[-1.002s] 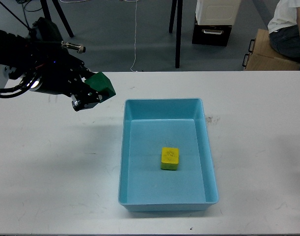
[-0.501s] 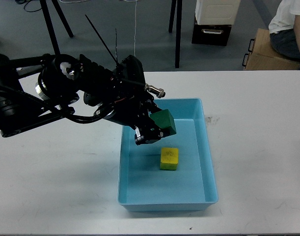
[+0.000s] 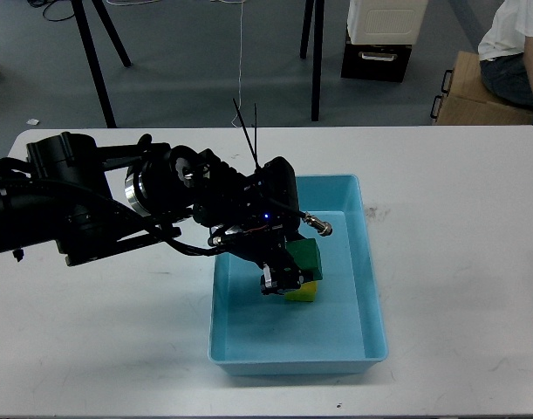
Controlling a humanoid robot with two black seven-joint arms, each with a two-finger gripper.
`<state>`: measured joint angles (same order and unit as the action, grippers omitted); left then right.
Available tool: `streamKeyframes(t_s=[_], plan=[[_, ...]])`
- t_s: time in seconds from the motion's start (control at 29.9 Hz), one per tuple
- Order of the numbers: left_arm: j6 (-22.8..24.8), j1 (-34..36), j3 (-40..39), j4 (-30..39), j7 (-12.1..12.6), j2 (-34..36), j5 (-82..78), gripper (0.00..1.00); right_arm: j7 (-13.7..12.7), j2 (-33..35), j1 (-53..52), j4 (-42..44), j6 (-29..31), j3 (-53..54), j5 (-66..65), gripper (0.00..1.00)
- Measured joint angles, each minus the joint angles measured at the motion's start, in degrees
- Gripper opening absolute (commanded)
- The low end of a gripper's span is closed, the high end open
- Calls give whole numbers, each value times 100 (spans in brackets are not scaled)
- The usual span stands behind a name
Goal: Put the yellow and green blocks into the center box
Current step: 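Lower the green cube onto the yellow cube in the tray, then open the left gripper and lift it away from the cubes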
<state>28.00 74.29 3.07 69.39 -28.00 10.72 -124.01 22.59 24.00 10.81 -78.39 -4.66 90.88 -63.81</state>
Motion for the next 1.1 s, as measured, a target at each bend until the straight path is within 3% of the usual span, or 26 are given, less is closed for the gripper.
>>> streamKeyframes(t_s=[0.37,0.57,0.84,0.9,1.1], plan=[[0,-16,41,-397,0,-184,-18,44,0,0,9,6,0,3,1,98],[0,-84,44,-408,1,-185,-7,68,0,-7,6,8,0,2,1,98],[0,-175,-5,-409,0,-176,36,89,0,-10,0,9,0,4,1,98],[0,-178,-6,-412,0,-176,44,99,0,-16,3,9,0,1,1,98],[0,-140,-36,-406,1,-162,94,100,8,-56,-31,-52,8,-69,1,98]])
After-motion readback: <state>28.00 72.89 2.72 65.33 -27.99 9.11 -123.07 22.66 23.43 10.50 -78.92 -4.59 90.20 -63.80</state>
